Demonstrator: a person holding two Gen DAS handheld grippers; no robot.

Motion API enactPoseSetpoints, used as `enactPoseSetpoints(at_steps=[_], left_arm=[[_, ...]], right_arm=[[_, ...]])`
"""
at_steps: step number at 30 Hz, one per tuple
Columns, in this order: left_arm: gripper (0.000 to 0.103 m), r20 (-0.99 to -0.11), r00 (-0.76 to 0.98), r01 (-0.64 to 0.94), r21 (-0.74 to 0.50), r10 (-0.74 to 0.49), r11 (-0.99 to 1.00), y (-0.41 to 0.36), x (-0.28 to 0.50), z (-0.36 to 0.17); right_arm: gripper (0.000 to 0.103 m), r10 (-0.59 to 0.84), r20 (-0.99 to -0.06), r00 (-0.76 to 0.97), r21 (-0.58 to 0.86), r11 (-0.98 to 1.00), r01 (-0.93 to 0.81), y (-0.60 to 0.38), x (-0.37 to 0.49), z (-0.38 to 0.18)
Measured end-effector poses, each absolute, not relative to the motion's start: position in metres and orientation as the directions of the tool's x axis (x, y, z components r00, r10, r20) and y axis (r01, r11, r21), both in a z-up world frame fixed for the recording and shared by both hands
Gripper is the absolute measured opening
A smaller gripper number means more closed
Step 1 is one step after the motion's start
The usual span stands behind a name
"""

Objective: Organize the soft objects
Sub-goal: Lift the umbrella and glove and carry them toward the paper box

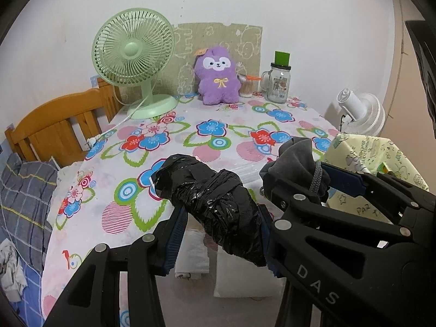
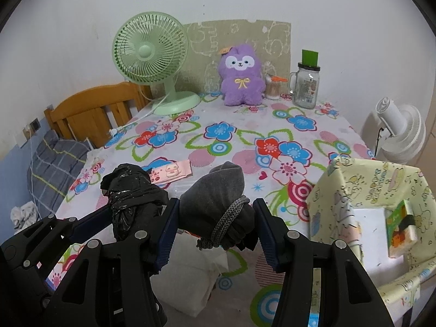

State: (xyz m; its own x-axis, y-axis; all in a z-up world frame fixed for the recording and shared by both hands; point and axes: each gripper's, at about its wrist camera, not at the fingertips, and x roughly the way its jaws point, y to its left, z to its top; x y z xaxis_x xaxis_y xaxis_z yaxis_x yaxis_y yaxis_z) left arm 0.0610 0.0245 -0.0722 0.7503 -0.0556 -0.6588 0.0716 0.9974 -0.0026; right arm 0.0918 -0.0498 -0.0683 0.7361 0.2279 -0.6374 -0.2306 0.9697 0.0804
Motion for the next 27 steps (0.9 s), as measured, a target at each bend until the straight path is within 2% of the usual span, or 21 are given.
enactPoseSetpoints(at_steps=[27], left_arm=[[0.053,-0.577,0.815,0.066,0.024,-0.040,0.998,0.008,0.025,-0.027]], right_arm=[[0.058,0.235,-0.553,0.799,0.069,0.969,-0.237,-0.067,0.049,-0.018]])
